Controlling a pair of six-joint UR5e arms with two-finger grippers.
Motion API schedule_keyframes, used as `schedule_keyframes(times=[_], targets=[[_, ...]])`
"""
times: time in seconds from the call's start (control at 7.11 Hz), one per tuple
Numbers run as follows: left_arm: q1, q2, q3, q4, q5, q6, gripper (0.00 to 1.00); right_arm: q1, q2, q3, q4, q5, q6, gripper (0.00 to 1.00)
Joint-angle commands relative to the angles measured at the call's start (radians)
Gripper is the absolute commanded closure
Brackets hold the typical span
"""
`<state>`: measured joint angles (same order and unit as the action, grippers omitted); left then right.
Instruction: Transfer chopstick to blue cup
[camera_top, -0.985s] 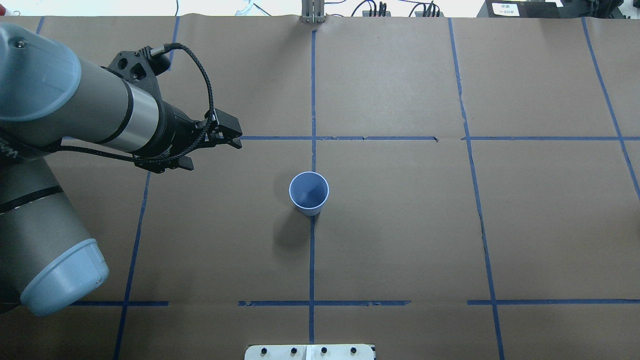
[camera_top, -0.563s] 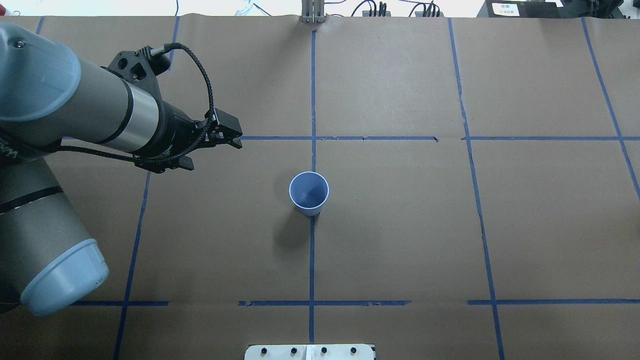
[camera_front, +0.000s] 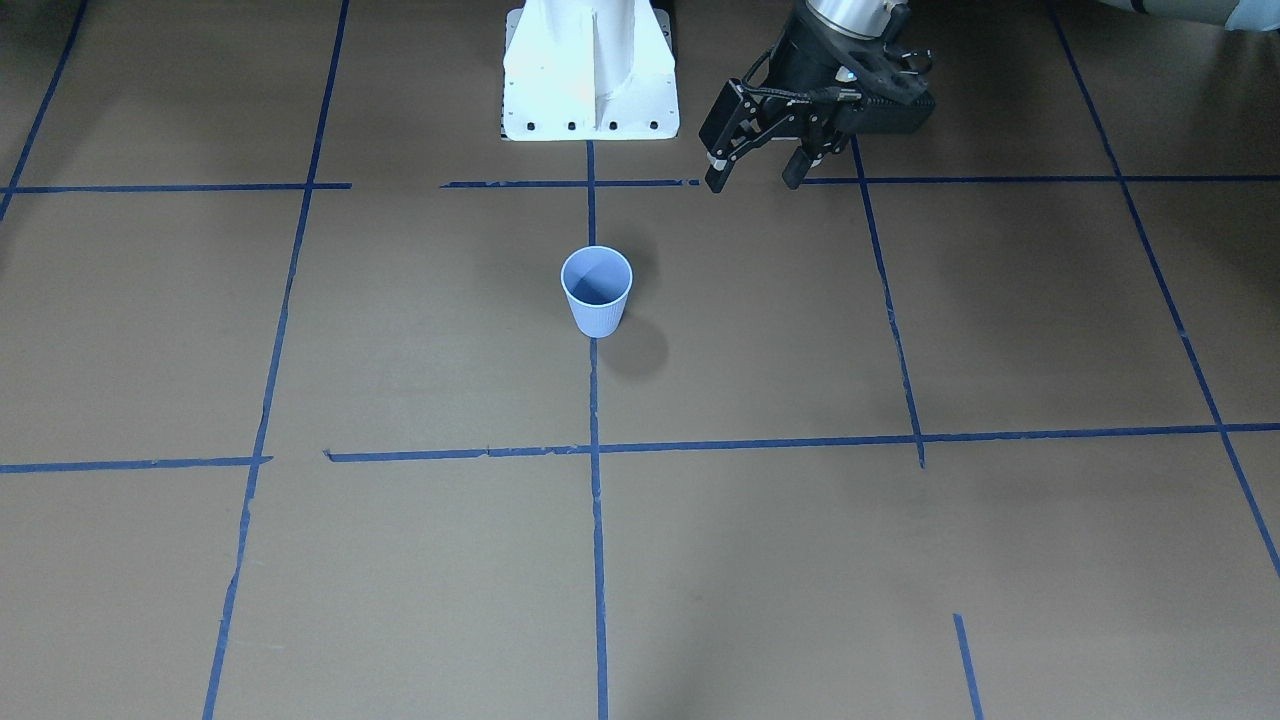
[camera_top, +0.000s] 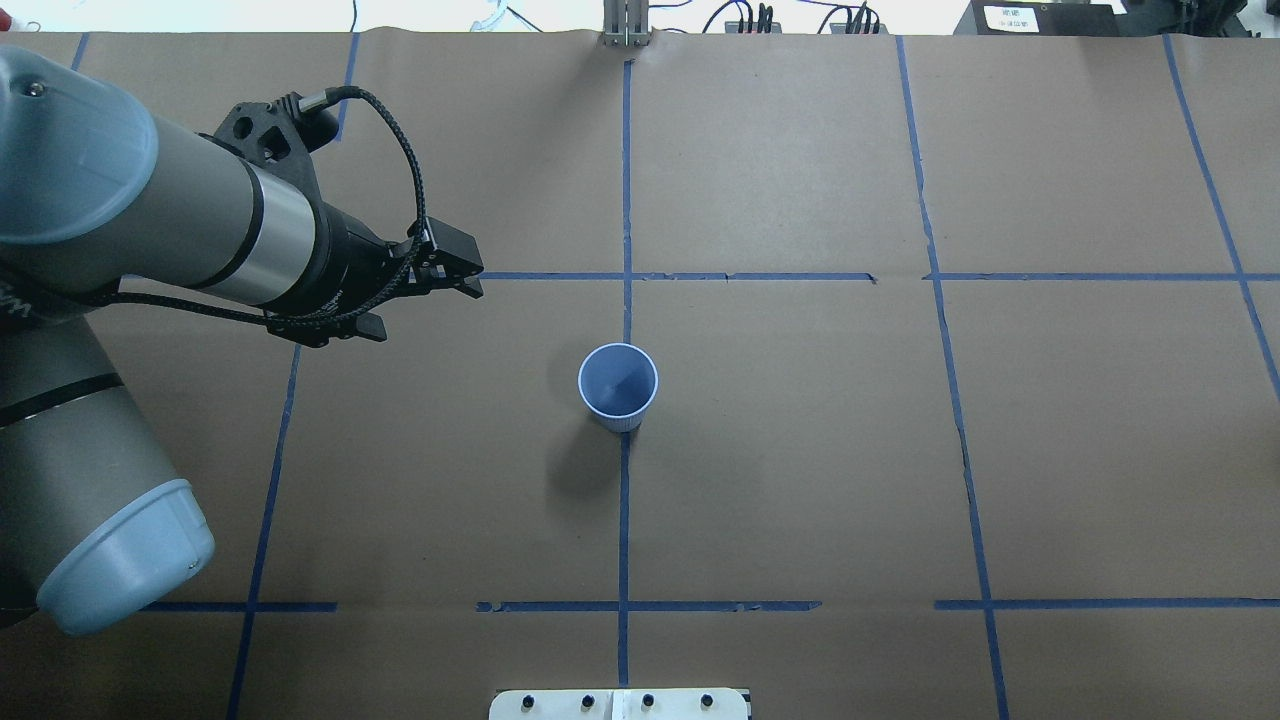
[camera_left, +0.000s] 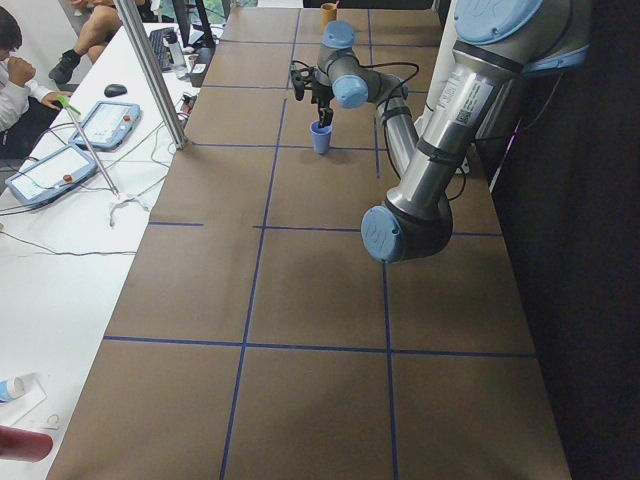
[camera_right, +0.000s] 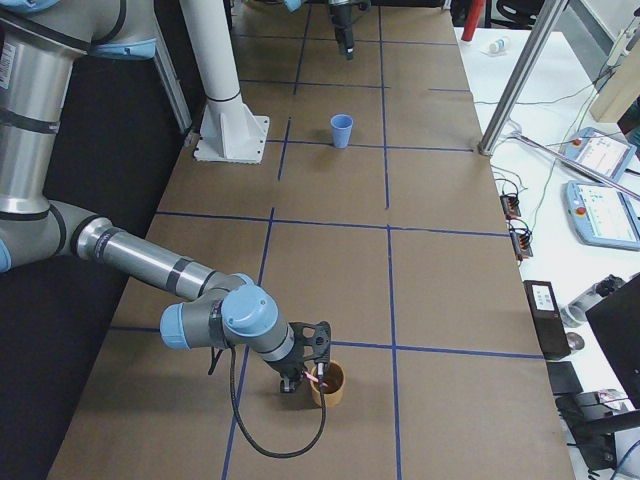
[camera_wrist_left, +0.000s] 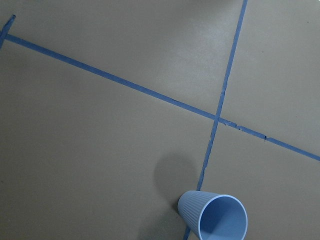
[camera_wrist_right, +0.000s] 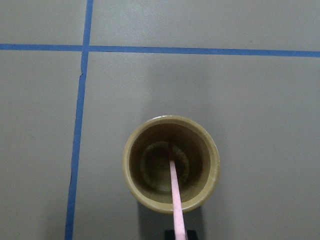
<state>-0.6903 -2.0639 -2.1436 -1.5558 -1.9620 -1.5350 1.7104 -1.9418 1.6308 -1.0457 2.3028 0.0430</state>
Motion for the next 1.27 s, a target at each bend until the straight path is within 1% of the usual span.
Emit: schedule_keyframes(times=[0.0,0.28,0.42,0.56,0.7,0.84,0.99,1.13], targets=[[0.002,0.002,-0.001,0.0,0.002,-0.002,0.0,0.027,0.0,0.061,-0.001,0.007,0.0,1.0],[0.008,0.004,-0.001,0.0,0.002,-0.004,0.0,0.096,-0.026,0.17,-0.019,0.035,0.0,1.0],[0.011,0.004,0.001,0.0,0.002,-0.004,0.0,0.112,-0.035,0.223,-0.083,0.064,0.0,1.0],[0.012,0.004,0.002,-0.001,0.002,-0.004,0.0,0.121,-0.052,0.301,-0.156,0.094,0.0,1.0],[0.012,0.004,0.002,-0.001,0.002,-0.004,0.0,0.126,-0.055,0.419,-0.297,0.099,0.0,1.0],[0.014,0.004,0.002,-0.001,0.002,-0.004,0.0,0.129,-0.04,0.555,-0.494,0.099,0.001,1.0],[0.012,0.004,0.001,-0.001,0.002,-0.004,0.0,0.127,0.011,0.619,-0.642,0.115,0.017,1.0],[0.012,0.004,0.002,-0.001,0.002,-0.002,0.0,0.103,0.061,0.618,-0.695,0.223,0.085,1.0]])
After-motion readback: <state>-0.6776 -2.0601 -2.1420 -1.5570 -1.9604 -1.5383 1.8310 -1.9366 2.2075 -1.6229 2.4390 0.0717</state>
